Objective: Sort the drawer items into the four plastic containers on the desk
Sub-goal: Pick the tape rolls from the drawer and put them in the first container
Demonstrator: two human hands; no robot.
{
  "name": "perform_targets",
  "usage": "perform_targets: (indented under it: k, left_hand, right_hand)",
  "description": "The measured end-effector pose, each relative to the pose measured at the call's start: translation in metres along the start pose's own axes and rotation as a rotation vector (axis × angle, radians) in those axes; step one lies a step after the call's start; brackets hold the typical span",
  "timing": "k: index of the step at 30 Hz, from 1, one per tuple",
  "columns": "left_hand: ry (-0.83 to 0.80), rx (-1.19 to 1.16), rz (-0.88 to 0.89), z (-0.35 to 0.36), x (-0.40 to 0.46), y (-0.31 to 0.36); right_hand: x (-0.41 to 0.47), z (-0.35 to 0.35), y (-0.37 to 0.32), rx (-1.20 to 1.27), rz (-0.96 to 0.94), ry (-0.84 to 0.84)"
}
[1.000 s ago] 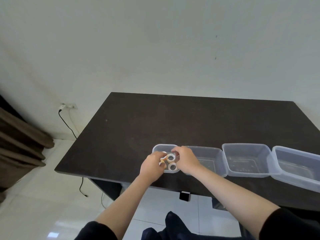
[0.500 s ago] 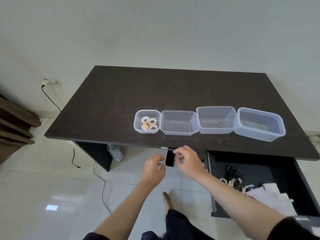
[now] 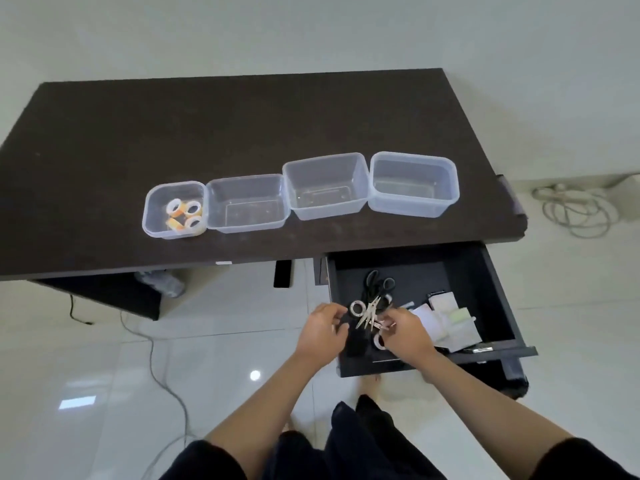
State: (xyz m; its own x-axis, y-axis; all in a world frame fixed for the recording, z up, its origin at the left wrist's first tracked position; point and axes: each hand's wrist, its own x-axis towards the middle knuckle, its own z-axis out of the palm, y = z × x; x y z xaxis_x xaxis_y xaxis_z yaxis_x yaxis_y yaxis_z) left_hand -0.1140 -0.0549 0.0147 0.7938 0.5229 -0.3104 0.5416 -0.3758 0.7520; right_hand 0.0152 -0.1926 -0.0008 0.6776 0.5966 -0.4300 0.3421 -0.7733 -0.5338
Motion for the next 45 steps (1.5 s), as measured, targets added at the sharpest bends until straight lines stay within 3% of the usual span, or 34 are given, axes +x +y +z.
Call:
perform_targets:
  k: [7, 13, 19, 27, 36, 41, 45]
  left_hand:
    - [-0.093, 0.026, -0.147, 0.078, 0.045, 0.032]
    - [-0.151, 0.177, -0.355, 0.097, 0.072, 0.022]
    - [-0.186, 0.154, -0.419, 0.107, 0.071, 0.016]
    - [-0.131, 0.175, -0.426, 0.12, 0.058, 0.009]
    - [-0.109, 0.15, -0.436, 0.124, 0.062, 0.009]
    - [-0.088, 0.133, -0.432, 0.126, 0.063, 0.006]
    - [-0.109, 0.131, -0.429, 0.126, 0.065, 0.005]
  right_hand:
    - [0.025, -0.008, 0.067, -0.019, 0.072, -0.292]
    - [0.048, -0.004, 0.07, -0.105, -0.013, -0.204]
    - [0.061, 0.008, 0.066, -0.321, -0.084, -0.305]
    - [0.073, 0.011, 0.068, -0.263, -0.07, -0.321]
    - [0.103, -0.025, 0.084, -0.043, -0.057, -0.546]
    - [0.095, -0.033, 0.092, -0.316, -0.248, -0.602]
    - [0.086, -0.027, 0.099, -0.444, -0.369, -0.527]
